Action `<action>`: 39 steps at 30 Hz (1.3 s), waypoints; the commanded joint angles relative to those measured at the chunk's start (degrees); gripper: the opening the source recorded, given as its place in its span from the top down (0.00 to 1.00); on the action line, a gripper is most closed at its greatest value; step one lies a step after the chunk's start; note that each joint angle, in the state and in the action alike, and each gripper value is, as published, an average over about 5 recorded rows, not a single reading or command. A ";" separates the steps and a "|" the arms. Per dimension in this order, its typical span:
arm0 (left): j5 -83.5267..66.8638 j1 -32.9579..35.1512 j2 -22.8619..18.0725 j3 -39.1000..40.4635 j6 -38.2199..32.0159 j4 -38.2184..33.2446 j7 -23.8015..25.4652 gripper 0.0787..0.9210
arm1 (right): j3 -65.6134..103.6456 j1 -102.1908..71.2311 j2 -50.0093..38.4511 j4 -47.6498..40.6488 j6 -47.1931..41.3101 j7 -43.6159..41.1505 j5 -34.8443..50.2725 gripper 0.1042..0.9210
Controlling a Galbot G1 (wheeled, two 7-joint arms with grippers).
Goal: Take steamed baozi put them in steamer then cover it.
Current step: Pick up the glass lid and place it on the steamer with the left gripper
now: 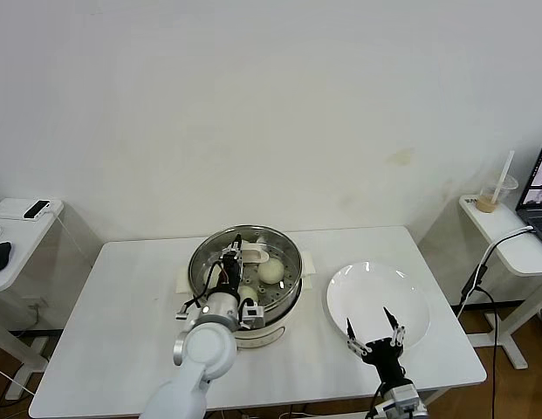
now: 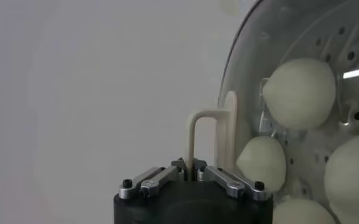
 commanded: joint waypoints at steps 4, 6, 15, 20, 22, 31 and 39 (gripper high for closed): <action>0.93 0.37 -0.16 -0.17 -0.48 0.15 -0.39 0.92 | -0.16 0.16 -0.07 -0.06 -0.04 -0.08 0.00 0.12; 0.94 0.57 -0.16 -0.27 -0.63 -0.01 -0.40 0.92 | -0.20 0.17 -0.09 -0.06 -0.06 -0.10 0.00 0.12; 0.49 2.27 -0.09 -0.56 -0.83 -2.60 -0.30 0.87 | -0.43 0.01 -0.10 0.06 -0.13 -0.12 -0.24 0.12; -0.29 4.26 0.83 -0.92 -1.16 -5.31 -0.67 0.69 | -0.56 -0.17 -0.02 0.11 -0.13 -0.12 -0.46 0.12; -0.80 5.51 1.26 -1.07 -1.51 -6.77 -1.07 0.63 | -0.57 -0.29 -0.01 0.11 -0.10 -0.10 -0.48 0.12; -4.88 11.95 3.56 -1.47 -3.77 -15.62 -3.57 0.32 | -0.18 -0.55 -0.39 -0.66 0.01 -0.03 -0.18 0.12; -22.04 22.58 5.98 -7.95 -6.83 -23.77 -10.05 0.12 | -0.34 -0.98 -2.02 -1.23 0.44 0.00 2.39 0.12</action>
